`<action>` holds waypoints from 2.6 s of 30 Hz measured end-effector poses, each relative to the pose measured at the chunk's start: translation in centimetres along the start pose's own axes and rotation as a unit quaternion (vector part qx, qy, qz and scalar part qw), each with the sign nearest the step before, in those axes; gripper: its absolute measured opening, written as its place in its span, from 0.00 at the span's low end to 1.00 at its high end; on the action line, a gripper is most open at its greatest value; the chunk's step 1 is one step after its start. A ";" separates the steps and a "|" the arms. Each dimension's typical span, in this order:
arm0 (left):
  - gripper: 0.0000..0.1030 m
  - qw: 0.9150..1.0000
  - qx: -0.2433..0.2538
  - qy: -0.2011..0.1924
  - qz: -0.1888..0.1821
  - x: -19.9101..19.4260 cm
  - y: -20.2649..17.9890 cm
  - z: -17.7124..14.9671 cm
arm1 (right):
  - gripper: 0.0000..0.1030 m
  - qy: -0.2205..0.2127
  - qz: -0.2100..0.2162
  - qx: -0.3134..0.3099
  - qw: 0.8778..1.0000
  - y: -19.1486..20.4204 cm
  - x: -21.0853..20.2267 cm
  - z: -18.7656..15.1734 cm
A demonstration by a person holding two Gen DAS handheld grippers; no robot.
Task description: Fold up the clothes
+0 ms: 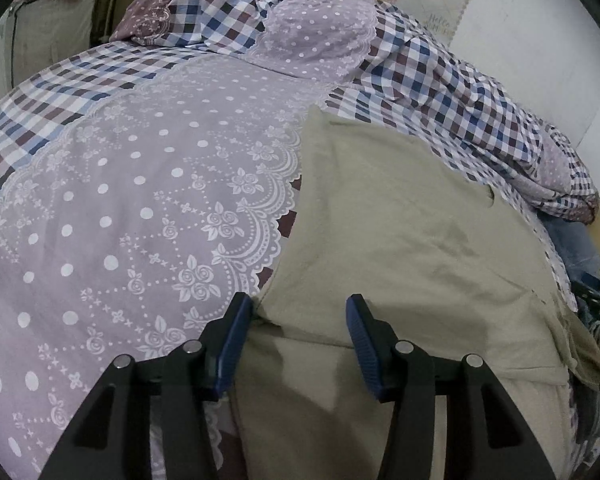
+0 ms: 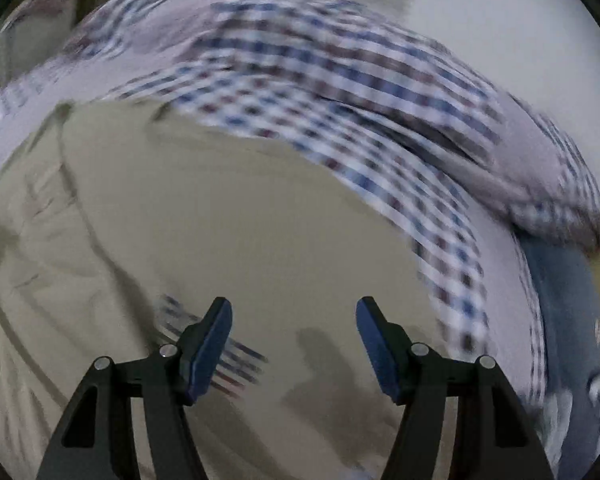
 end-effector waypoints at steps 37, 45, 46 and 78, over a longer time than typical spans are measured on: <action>0.59 1.000 0.003 0.000 -0.009 0.2 -0.3 0.0 | 0.65 0.013 0.040 0.049 0.998 -0.3 -2.9 -10.2; 0.61 1.000 0.003 0.006 -0.016 -1.4 0.6 -0.8 | 0.66 0.049 -0.012 0.072 0.996 -1.2 -4.4 -13.9; 0.61 1.000 0.008 0.009 -0.011 -1.9 0.8 -1.2 | 0.66 0.048 -0.014 0.078 0.996 -1.4 -5.1 -14.3; 0.62 0.999 -0.042 0.020 -0.024 -23.6 9.8 -19.7 | 0.68 -0.026 0.160 0.267 0.950 -0.4 -24.2 -37.7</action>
Point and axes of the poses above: each gripper's, at about its wrist camera, not at the fingertips, and x roughly the way its jaws point, y to its left, z to its top, the point moved 2 cm from there along x, roughly the way its jaws point
